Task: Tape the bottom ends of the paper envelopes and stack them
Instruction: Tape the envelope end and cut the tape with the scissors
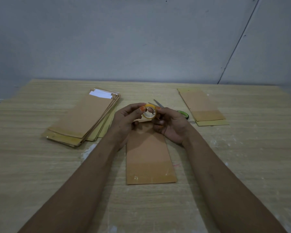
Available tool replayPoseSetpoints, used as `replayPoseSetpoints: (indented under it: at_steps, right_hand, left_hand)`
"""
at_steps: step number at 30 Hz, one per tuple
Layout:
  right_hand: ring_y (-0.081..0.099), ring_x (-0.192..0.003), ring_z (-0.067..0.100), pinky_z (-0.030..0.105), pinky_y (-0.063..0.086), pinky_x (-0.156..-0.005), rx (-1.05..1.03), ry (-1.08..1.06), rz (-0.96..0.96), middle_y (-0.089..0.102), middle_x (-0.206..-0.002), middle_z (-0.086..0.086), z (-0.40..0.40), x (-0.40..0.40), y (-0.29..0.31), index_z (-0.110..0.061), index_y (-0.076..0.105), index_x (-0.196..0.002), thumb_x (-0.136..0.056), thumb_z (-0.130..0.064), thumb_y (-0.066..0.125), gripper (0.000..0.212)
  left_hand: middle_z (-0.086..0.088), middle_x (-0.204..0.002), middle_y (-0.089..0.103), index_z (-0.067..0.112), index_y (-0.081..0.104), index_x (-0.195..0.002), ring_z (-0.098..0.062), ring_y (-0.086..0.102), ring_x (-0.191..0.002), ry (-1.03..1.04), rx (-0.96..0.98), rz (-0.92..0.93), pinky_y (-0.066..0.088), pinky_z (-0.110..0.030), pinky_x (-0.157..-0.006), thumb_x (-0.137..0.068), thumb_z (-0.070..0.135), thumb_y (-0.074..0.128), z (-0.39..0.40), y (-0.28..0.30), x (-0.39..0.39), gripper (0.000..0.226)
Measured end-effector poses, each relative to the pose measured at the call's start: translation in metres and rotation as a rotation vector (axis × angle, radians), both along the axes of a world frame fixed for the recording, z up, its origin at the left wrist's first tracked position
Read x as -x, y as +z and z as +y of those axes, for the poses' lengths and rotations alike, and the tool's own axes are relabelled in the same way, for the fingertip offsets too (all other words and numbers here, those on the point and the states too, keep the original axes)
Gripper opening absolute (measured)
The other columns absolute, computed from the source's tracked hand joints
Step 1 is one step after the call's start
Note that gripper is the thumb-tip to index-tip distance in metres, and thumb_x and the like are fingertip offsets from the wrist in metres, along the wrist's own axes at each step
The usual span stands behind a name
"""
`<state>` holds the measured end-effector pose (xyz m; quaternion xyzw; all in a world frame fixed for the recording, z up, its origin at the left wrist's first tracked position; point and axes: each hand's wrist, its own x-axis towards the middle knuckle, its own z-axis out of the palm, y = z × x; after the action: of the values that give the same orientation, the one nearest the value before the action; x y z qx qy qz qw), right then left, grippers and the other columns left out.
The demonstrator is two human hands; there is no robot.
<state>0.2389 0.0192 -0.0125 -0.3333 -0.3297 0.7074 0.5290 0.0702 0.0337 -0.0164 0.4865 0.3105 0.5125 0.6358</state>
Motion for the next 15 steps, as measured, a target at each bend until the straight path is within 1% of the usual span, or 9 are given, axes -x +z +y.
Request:
replayPoseSetpoints:
  at_steps: [2,5,7,9,11,13,15]
  right_hand:
    - [0.034,-0.047,0.006,0.022,0.024,-0.052,-0.002,0.014,-0.015,0.044,-0.061,-0.003,0.0004,-0.0007,-0.0004,-0.01,0.054,-0.089,-0.082,-0.016,0.059,0.01]
    - [0.032,-0.047,0.006,0.022,0.023,-0.052,-0.002,0.018,-0.028,0.042,-0.055,-0.003,0.0008,0.0003,-0.0007,-0.011,0.049,-0.083,-0.08,-0.017,0.059,0.012]
    - [0.032,-0.046,0.006,0.022,0.023,-0.051,-0.006,0.017,-0.037,0.041,-0.054,-0.003,0.0006,0.0008,-0.0008,-0.011,0.048,-0.084,-0.079,-0.017,0.06,0.014]
    - [0.032,-0.047,0.007,0.022,0.025,-0.05,-0.019,0.022,-0.036,0.042,-0.055,-0.002,0.0006,0.0009,-0.0014,-0.01,0.049,-0.087,-0.08,-0.016,0.063,0.017]
    - [0.033,-0.049,0.007,0.022,0.025,-0.051,-0.023,0.024,-0.028,0.043,-0.058,-0.002,0.0007,-0.0001,-0.0014,-0.009,0.052,-0.088,-0.081,-0.017,0.062,0.015]
    - [0.034,-0.051,0.008,0.022,0.026,-0.052,-0.026,0.025,-0.027,0.045,-0.062,-0.001,0.0002,-0.0011,-0.0007,-0.009,0.054,-0.09,-0.08,-0.018,0.063,0.017]
    - [0.035,-0.051,0.009,0.022,0.027,-0.051,-0.027,0.014,-0.041,0.046,-0.063,0.0,-0.0007,-0.0003,0.0005,-0.009,0.056,-0.087,-0.08,-0.018,0.062,0.013]
  left_hand:
    - [0.006,-0.078,0.069,0.019,0.074,-0.094,-0.005,0.053,-0.071,0.003,0.006,-0.022,0.035,-0.022,-0.061,-0.076,0.021,0.074,-0.0006,0.0008,0.0001,0.019]
    - [0.0,-0.087,0.072,0.023,0.077,-0.09,-0.014,0.056,-0.082,-0.003,-0.009,-0.007,0.037,-0.025,-0.062,-0.078,0.02,0.077,-0.0003,0.0,0.0004,0.012]
    - [-0.001,-0.088,0.073,0.026,0.079,-0.087,-0.02,0.056,-0.089,-0.008,-0.018,0.002,0.039,-0.028,-0.065,-0.079,0.022,0.076,-0.0006,0.0,0.0003,0.01]
    - [0.0,-0.088,0.074,0.025,0.078,-0.087,-0.019,0.059,-0.089,-0.02,-0.005,-0.011,0.041,-0.026,-0.066,-0.079,0.023,0.076,-0.0009,0.0004,-0.0001,0.009]
    - [-0.001,-0.091,0.073,0.022,0.077,-0.091,-0.015,0.061,-0.088,-0.032,0.004,-0.012,0.044,-0.021,-0.065,-0.079,0.024,0.077,-0.0018,0.0019,-0.0004,0.013]
    - [0.0,-0.092,0.072,0.02,0.075,-0.095,-0.012,0.06,-0.087,-0.031,-0.003,0.005,0.043,-0.017,-0.063,-0.078,0.023,0.078,-0.0016,0.0019,-0.0001,0.018]
    - [0.001,-0.089,0.072,0.021,0.075,-0.092,-0.012,0.058,-0.086,-0.028,-0.005,0.005,0.042,-0.018,-0.062,-0.076,0.023,0.078,-0.0013,0.0017,-0.0001,0.017]
